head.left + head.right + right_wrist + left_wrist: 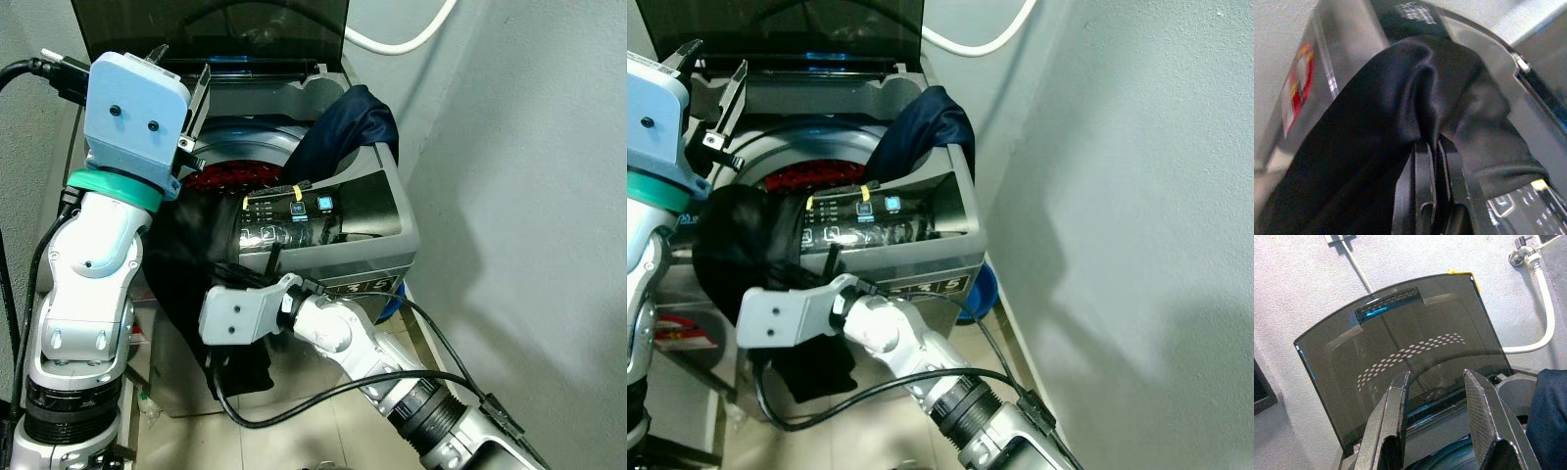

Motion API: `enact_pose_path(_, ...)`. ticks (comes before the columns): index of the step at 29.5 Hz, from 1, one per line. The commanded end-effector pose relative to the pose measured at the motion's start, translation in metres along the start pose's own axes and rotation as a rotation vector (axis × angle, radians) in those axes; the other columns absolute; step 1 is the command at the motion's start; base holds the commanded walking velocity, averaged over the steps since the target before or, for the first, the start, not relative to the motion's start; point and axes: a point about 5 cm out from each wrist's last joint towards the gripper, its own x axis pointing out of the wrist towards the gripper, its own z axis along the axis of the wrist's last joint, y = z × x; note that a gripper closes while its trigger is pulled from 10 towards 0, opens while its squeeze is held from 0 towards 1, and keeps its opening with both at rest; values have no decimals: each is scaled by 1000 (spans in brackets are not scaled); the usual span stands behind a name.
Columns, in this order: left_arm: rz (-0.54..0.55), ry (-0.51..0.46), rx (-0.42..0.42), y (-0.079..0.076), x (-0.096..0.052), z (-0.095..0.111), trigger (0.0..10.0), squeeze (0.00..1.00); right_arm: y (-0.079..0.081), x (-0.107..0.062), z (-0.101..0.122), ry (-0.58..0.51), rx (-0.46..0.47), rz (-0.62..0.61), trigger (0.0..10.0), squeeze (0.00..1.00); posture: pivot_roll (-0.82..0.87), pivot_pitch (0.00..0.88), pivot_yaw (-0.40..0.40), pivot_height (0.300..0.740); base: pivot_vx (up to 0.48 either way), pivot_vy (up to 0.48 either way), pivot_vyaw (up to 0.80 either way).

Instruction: Clothes washing

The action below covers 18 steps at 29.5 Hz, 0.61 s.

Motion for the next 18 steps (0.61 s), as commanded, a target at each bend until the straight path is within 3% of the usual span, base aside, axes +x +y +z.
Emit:
enact_pose_path(1, 0, 0, 1, -1, 1, 0, 10000, 0, -9, -4, 0, -12, 112, -51, 0, 0, 105, 80, -28, 740, 0, 0, 0)
enact_pose_path(3, 0, 0, 1, -1, 1, 0, 10000, 0, -9, -4, 0, -12, 112, -51, 0, 0, 105, 80, -28, 740, 0, 0, 0)
enact_pose_path(4, 0, -1, 0, -1, 1, 0, 10000, 0, -16, -3, 8, -63, 202, -74, 0, 0, 102, 81, -28, 740, 0, 0, 0)
enact_pose_path(5, 0, -1, 0, -1, 1, 0, 10000, 0, -16, -3, 8, -63, 202, -74, 0, 0, 102, 81, -28, 740, 0, 0, 0)
enact_pose_path(6, 0, -2, -4, -2, 1, 1, 10000, 0, -30, -1, 16, -116, 286, -122, 0, 0, 101, 83, -30, 740, 0, 0, 0)
enact_pose_path(7, 0, -2, -4, -2, 1, 1, 10000, 0, -30, -1, 16, -116, 286, -122, 0, 0, 101, 83, -30, 740, 0, 0, 0)
enact_pose_path(8, 4, -8, -12, -3, 1, 2, 10000, 0, -46, 2, 21, -148, 341, -181, 1647, 0, 101, 83, -31, 740, 0, 0, 0)
enact_pose_path(9, 13, -18, -19, -4, 2, 4, 10000, 0, -62, 6, 24, -163, 349, -240, 10000, 0, 97, 85, -32, 740, 0, 0, 0)
enact_pose_path(11, 13, -18, -19, -4, 2, 4, 10000, 0, -62, 6, 24, -163, 349, -240, 10000, 0, 97, 85, -32, 740, 0, 0, 0)
enact_pose_path(12, 24, -32, -27, -4, 3, 6, 10000, 0, -76, 10, 26, -170, 342, -287, 10000, 0, 94, 86, -33, 740, 0, 0, 0)
enact_pose_path(15, 24, -32, -27, -4, 3, 6, 10000, 0, -76, 10, 26, -170, 342, -287, 10000, 0, 94, 86, -33, 740, 0, 0, 0)
enact_pose_path(17, 57, -91, -25, -3, 6, 15, 10000, 0, -114, 29, 32, -135, 249, -427, 10000, 0, 95, 82, -31, 740, 0, 0, 0)
enact_pose_path(18, 57, -91, -25, -3, 6, 15, 10000, 0, -114, 29, 32, -135, 249, -427, 10000, 0, 95, 82, -31, 740, 0, 0, 0)
